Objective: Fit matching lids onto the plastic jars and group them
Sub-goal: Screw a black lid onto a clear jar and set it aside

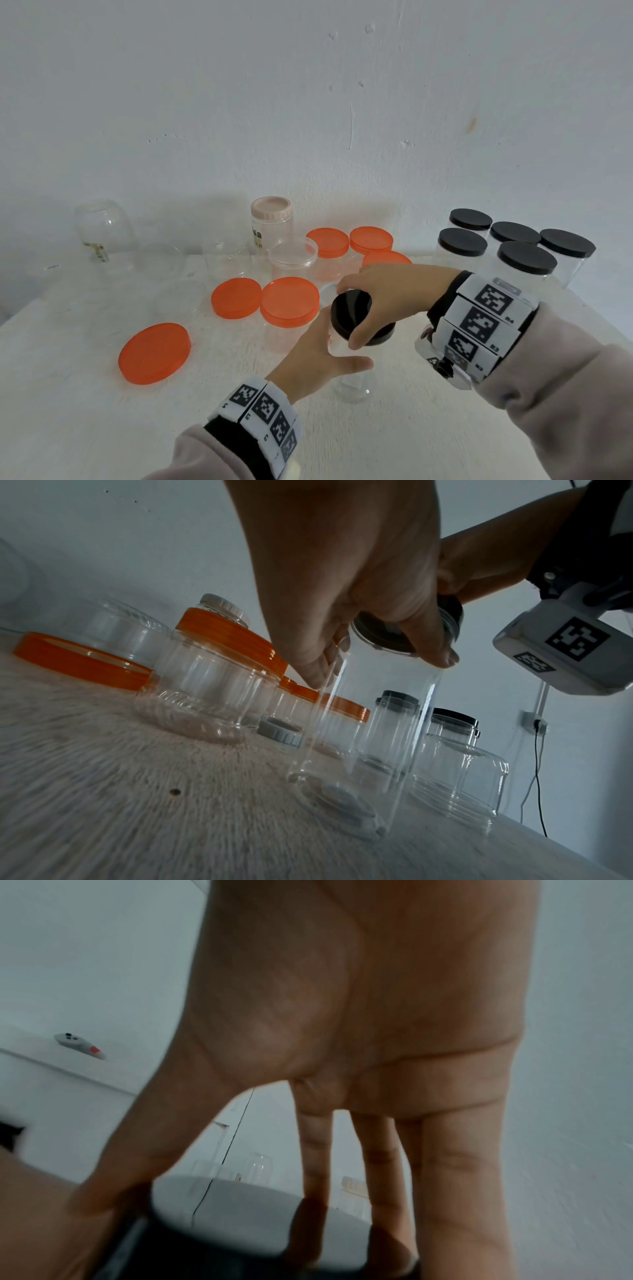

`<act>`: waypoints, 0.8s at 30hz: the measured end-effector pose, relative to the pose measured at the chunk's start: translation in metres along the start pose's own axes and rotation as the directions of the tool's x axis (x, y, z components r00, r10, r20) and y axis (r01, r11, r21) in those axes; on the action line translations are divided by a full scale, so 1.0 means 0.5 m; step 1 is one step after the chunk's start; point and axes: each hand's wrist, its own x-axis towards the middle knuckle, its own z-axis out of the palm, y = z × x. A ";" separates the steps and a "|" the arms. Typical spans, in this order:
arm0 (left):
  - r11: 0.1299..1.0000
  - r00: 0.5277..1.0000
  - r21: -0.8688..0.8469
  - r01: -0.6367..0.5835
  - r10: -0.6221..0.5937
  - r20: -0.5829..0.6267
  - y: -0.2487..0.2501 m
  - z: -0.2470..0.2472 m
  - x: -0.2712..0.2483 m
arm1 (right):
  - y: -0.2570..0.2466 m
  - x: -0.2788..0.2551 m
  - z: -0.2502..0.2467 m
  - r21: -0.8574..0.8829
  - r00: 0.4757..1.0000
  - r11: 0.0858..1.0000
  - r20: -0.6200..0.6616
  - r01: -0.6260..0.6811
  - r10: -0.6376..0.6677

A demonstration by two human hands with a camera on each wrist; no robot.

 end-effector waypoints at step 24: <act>1.000 1.000 0.018 -0.005 0.005 -0.008 0.003 0.003 -0.002 | -0.011 0.006 0.013 -0.062 0.995 0.997 -0.097 -0.045 0.038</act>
